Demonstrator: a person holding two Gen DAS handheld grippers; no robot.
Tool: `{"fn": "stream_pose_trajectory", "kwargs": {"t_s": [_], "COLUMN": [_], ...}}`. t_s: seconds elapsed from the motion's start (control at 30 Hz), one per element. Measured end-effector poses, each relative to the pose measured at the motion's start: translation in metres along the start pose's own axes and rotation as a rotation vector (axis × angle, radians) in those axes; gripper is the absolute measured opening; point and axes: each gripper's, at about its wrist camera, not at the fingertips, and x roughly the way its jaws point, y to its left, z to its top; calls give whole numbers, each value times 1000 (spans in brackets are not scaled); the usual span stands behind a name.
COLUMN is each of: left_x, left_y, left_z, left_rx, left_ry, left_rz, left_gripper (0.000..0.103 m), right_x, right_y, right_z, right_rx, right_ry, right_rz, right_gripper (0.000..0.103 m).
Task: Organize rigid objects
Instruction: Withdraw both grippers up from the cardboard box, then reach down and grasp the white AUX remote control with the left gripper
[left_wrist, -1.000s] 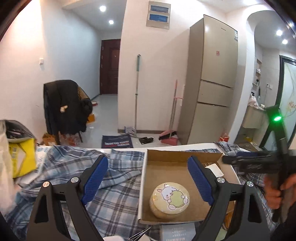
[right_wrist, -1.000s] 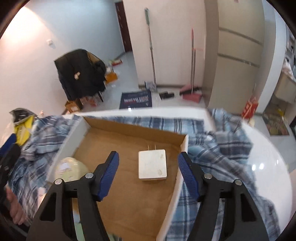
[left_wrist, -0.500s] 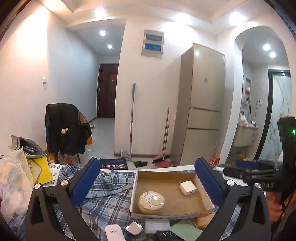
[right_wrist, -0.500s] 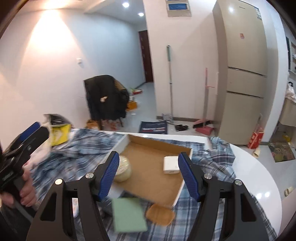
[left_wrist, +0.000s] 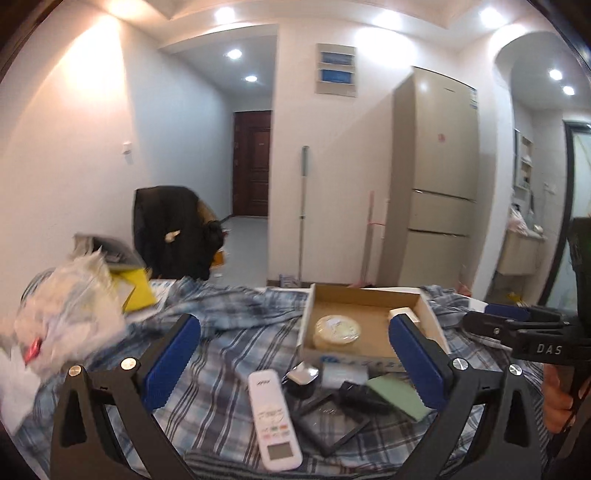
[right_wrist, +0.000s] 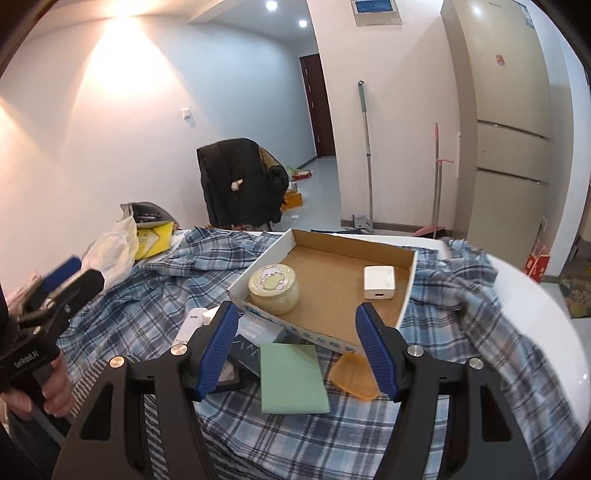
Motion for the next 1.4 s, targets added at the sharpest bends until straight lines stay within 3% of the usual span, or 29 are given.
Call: {"fn": "stream_pose_trajectory", "kwargs": {"t_s": [0.13,0.33,0.43,0.53,0.57,0.7,0.77,0.83,0.9,1.2,1.27,1.4], "left_x": [9,32,49,66,69,83,92,105,112,123,125,127], "left_y": [10,30,41,47,47,39,37,39,43,42,41,40], "left_z": [-19,-27,-37,-51,-54,-63,-69,-78,-85,-84,-82,-82], "left_rx": [25,-44,-96,-137,-142,-108,-104,-118,-148,-149,-148,-140], "left_ry": [34,166,250,349,370,455,519,621,680,689,691,700], "left_rz": [86,106,109,93,87,84,92,71,50,23,45,47], "left_gripper": [103,103,90,85,76,65,47,38,38,39,48,50], "right_x": [11,26,28,31,32,35,37,37,37,40,40,42], "right_y": [-9,-21,-25,-24,-24,-23,-22,-23,-23,-27,-28,-30], "right_z": [-9,-16,-20,-24,-24,-26,-27,-28,-28,-28,-29,-29], "right_rx": [68,90,86,72,69,59,56,54,56,73,71,73], "right_ry": [-42,-7,5,19,23,40,48,51,53,76,76,79], "right_rz": [-19,-19,-19,-15,-12,-5,-5,-3,-2,12,7,-4], "right_gripper": [65,65,65,65,65,65,65,65,65,65,65,65]}}
